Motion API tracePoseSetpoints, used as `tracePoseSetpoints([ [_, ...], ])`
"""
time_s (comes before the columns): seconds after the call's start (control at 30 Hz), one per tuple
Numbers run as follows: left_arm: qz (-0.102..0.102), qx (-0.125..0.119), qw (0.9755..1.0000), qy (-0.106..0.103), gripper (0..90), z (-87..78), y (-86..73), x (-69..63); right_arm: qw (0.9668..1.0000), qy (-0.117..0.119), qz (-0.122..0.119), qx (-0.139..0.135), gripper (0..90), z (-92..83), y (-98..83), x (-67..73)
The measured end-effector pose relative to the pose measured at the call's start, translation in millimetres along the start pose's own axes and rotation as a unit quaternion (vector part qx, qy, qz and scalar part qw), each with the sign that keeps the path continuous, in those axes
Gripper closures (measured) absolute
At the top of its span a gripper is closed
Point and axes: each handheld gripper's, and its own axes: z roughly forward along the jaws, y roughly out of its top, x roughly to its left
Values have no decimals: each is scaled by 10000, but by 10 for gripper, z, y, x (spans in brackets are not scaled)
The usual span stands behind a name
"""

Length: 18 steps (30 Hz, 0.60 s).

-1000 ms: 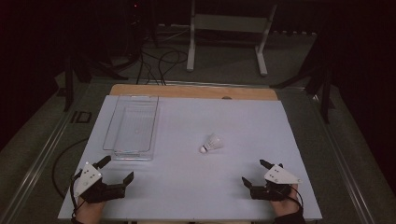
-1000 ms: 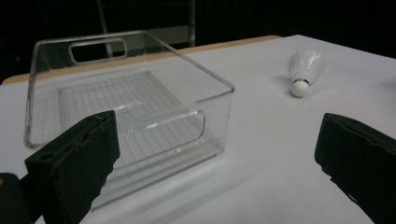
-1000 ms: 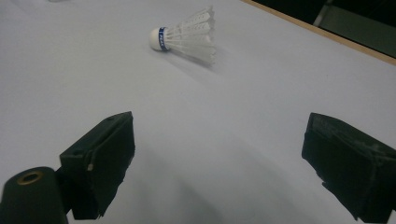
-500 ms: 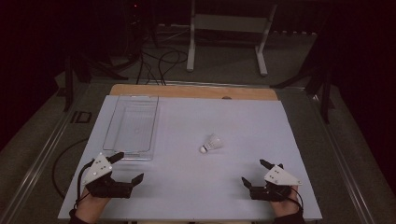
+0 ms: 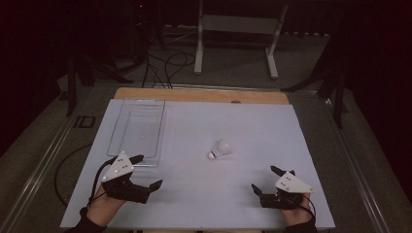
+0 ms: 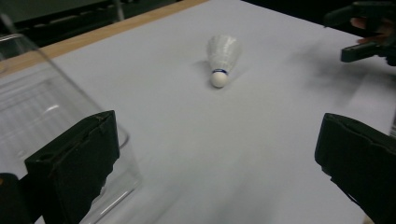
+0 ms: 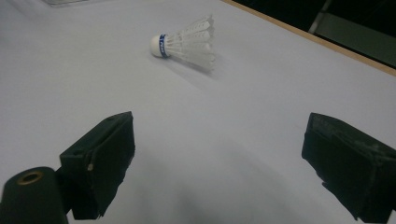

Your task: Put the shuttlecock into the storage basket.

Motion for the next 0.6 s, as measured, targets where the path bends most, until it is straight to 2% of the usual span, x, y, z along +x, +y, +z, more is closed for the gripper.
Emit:
tracePoseSetpoints([
  [0.07, 48, 109, 9999, 7, 6, 35, 38, -11, 10000, 11, 17, 20, 94, 6, -2, 3],
  [0.23, 128, 304, 9994, -145, 6, 140, 126, -55, 10000, 22, 21, 41, 94, 12, -3, 7],
  [0.33, 100, 357, 9992, -165, 6, 171, 146, -61, 10000, 37, 18, 37, 94, 14, -4, 5],
  [0.6, 222, 578, 9976, -304, 6, 301, 253, -115, 10000, 69, 33, 50, 94, 16, -3, 8],
])
